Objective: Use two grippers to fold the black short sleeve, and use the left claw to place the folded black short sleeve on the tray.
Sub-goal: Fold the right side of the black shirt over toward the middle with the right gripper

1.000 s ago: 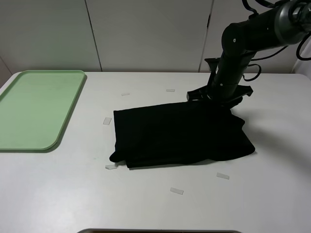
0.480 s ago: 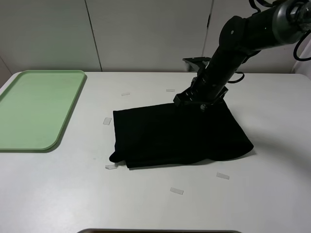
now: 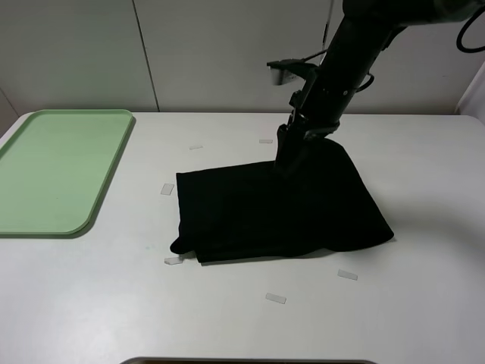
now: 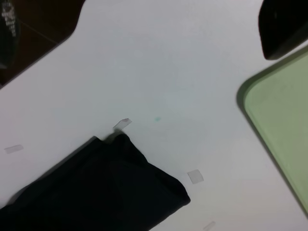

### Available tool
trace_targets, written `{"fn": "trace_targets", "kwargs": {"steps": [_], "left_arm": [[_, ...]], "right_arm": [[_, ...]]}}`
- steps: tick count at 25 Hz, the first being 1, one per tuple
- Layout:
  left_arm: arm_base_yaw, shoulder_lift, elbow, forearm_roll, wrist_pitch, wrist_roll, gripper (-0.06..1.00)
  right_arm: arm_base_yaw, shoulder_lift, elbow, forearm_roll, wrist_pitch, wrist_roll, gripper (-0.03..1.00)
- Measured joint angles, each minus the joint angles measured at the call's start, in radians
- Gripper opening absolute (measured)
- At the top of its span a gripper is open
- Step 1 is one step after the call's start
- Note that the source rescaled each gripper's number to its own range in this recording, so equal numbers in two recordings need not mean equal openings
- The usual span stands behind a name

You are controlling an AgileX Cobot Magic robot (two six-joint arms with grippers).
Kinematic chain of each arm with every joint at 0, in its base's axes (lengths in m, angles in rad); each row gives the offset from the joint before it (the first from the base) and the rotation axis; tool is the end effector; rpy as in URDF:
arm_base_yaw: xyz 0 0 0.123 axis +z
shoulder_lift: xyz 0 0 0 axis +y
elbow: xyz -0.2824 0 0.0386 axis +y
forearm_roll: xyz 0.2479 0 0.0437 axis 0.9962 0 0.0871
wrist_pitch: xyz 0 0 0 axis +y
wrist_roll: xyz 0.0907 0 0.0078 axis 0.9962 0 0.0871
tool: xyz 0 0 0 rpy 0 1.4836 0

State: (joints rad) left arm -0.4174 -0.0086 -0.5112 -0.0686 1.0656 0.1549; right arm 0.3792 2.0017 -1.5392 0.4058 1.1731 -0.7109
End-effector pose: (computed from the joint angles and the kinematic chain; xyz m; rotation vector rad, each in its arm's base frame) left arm -0.0094 -0.0018 0.2800 0.5788 1.9524 -0.2471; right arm 0.3582 0.1784 0.2073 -1.3555 2.6841 0.5579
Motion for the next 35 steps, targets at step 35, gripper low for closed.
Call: {"fn": "trace_targets", "kwargs": {"steps": [35], "left_arm": [[0.0,0.0,0.0,0.0,0.0,0.0,1.0]], "right_arm": [[-0.008,0.2,-0.082,-0.502,-0.496,0.57,0.84]]}}
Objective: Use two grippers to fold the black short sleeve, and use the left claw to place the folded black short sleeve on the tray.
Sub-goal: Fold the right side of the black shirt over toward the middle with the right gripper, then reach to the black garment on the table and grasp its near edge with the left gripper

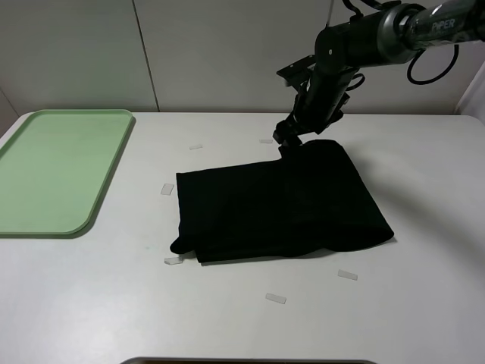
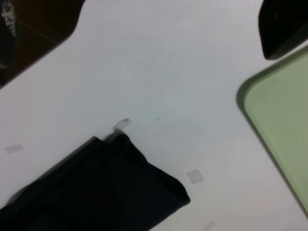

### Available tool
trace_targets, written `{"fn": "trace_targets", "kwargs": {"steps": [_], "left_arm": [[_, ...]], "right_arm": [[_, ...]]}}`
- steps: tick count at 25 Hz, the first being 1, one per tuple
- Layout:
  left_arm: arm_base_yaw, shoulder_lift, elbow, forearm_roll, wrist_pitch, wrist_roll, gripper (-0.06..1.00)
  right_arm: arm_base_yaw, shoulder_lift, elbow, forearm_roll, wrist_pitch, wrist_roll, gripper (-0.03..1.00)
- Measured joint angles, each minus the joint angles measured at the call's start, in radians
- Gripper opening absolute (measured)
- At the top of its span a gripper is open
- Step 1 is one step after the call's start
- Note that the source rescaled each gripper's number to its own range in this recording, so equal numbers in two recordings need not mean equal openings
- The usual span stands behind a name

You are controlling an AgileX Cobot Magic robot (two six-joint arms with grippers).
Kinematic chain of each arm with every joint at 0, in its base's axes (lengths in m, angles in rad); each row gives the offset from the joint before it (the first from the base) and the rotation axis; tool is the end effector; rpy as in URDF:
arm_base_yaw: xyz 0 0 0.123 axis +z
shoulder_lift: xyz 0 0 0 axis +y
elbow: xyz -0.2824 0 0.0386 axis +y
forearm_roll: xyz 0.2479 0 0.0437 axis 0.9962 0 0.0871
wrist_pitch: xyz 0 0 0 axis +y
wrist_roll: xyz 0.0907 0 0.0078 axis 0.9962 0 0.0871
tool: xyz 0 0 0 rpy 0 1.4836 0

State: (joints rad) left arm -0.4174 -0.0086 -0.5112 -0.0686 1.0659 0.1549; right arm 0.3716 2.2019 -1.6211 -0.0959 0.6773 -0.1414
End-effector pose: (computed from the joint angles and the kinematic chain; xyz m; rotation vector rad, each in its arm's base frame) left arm -0.0094 -0.0018 0.2799 0.5789 1.9527 -0.2471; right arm 0.4348 0.1636 0.1451 -0.7765 2.6234 -0.0386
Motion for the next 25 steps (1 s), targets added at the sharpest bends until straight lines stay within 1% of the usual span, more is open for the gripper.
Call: {"fn": "trace_targets", "kwargs": {"steps": [4,7,14,17,19,22,25], "left_arm": [[0.0,0.0,0.0,0.0,0.001,0.0,1.0],[0.0,0.0,0.0,0.0,0.001,0.0,1.0],[0.0,0.0,0.0,0.0,0.001,0.0,1.0],[0.0,0.0,0.0,0.0,0.001,0.0,1.0],[0.0,0.0,0.0,0.0,0.001,0.0,1.0],[0.0,0.0,0.0,0.0,0.001,0.0,1.0],[0.0,0.0,0.0,0.0,0.001,0.0,1.0]], "right_arm": [[0.038,0.0,0.0,0.008,0.024,0.0,0.84],[0.067,-0.025,0.0,0.009,0.078,0.001,0.84],[0.101,-0.193,0.0,0.006,0.126,0.001,0.84],[0.101,-0.263,0.0,-0.005,0.175,0.002,0.85],[0.101,-0.322,0.002,-0.023,0.216,0.023,0.88],[0.101,-0.43,0.054,-0.058,0.238,0.063,0.95],[0.101,-0.602,0.187,-0.106,0.214,0.111,0.99]]}}
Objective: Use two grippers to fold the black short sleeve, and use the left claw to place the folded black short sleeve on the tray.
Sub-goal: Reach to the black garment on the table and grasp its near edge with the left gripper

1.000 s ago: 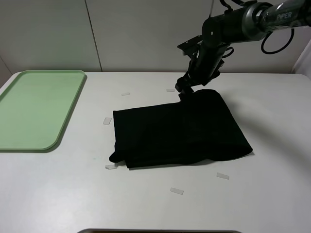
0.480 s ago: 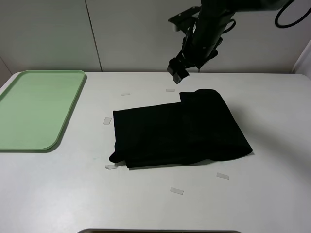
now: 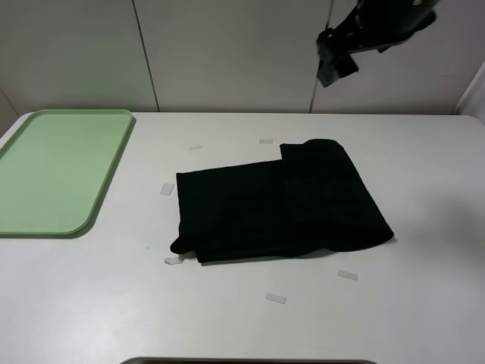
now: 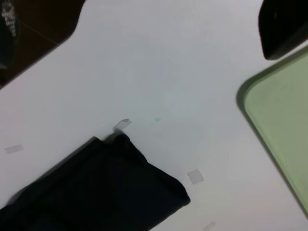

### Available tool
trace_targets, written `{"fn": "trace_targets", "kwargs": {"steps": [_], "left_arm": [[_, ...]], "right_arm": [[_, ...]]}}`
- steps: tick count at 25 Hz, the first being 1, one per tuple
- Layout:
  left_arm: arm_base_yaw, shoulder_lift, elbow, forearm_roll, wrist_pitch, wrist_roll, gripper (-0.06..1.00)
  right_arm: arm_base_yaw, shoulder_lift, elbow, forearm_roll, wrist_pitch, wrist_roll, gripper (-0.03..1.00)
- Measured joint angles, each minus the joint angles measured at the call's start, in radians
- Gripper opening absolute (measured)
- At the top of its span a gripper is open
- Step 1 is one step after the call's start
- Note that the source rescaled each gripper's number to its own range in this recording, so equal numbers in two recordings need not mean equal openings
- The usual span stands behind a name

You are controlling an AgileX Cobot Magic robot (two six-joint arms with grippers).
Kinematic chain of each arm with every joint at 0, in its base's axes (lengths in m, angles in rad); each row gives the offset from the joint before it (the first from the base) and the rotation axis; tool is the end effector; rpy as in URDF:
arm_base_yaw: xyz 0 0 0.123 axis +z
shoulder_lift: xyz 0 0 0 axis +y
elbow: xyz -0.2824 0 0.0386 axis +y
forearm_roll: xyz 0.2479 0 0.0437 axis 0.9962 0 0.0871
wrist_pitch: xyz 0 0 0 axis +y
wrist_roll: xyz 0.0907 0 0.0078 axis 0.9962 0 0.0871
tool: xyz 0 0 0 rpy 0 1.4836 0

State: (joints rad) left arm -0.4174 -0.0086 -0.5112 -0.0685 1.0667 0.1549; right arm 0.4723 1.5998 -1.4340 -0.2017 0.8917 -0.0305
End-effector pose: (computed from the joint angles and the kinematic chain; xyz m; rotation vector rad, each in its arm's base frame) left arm -0.0094 -0.0018 0.2799 0.5791 1.9534 -0.2469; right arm 0.3181 0.1465 0.3326 -0.7206 2.4098 -0.0709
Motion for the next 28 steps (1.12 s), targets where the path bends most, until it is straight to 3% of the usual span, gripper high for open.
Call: {"fn": "trace_targets", "kwargs": {"steps": [2,3,6,7,14,28], "left_arm": [[0.0,0.0,0.0,0.0,0.0,0.0,1.0],[0.0,0.0,0.0,0.0,0.0,0.0,1.0],[0.0,0.0,0.0,0.0,0.0,0.0,1.0],[0.0,0.0,0.0,0.0,0.0,0.0,1.0],[0.0,0.0,0.0,0.0,0.0,0.0,1.0],[0.0,0.0,0.0,0.0,0.0,0.0,1.0]], "right_arm": [[0.0,-0.08,0.064,-0.014,-0.025,0.023,0.99],[0.0,-0.231,0.173,-0.029,-0.068,0.055,1.0],[0.0,-0.364,0.254,-0.037,-0.1,0.07,1.0],[0.0,-0.516,0.339,-0.04,-0.112,0.077,1.0],[0.003,-0.982,0.534,-0.037,0.037,0.077,1.0],[0.003,-1.395,0.616,0.15,0.208,0.077,1.0]]}}
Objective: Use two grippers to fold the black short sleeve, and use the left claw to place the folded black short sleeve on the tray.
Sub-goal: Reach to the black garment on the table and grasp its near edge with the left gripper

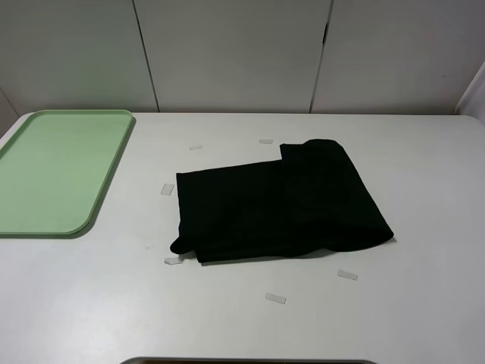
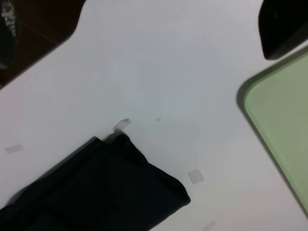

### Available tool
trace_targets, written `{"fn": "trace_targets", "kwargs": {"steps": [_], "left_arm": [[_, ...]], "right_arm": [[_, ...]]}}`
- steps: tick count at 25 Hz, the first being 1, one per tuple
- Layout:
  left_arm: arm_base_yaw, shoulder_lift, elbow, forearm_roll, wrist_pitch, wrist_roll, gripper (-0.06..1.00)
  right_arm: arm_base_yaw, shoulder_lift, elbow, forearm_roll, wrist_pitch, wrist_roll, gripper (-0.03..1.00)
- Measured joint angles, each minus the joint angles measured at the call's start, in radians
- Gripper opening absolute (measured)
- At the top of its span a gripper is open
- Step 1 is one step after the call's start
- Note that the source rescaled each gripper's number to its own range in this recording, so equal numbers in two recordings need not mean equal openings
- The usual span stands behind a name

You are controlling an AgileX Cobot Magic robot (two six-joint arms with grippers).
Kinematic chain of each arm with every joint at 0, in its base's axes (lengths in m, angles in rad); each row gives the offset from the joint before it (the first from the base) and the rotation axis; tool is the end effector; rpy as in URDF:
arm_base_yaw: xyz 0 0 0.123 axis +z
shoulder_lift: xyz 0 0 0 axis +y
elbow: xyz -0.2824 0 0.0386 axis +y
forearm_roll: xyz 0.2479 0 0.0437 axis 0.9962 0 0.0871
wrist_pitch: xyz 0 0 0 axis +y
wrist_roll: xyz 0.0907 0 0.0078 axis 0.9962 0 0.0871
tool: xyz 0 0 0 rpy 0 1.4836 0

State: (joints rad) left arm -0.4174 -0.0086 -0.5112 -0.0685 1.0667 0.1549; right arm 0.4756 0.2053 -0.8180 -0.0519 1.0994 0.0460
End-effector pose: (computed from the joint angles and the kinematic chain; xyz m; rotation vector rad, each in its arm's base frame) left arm -0.0094 -0.0018 0.2799 0.5791 1.9534 -0.2469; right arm -0.0045 -0.0070 0.3612 -0.4151 1.9359 0.2794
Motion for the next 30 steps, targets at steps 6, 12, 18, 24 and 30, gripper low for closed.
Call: {"fn": "trace_targets", "kwargs": {"steps": [6,12,18,24,30], "left_arm": [[0.0,0.0,0.0,0.0,0.0,0.0,1.0],[0.0,0.0,0.0,0.0,0.0,0.0,1.0],[0.0,0.0,0.0,0.0,0.0,0.0,1.0],[0.0,0.0,0.0,0.0,0.0,0.0,1.0],[0.0,0.0,0.0,0.0,0.0,0.0,1.0]], "right_arm": [[0.0,-0.119,0.155,0.102,-0.042,-0.055,1.0],[0.0,-0.21,0.262,0.133,-0.108,-0.083,1.0],[0.0,-0.21,0.294,0.133,-0.103,-0.112,1.0],[0.0,-0.21,0.324,0.131,-0.082,-0.115,1.0],[-0.003,-0.21,0.324,0.126,-0.082,-0.113,1.0]]}}
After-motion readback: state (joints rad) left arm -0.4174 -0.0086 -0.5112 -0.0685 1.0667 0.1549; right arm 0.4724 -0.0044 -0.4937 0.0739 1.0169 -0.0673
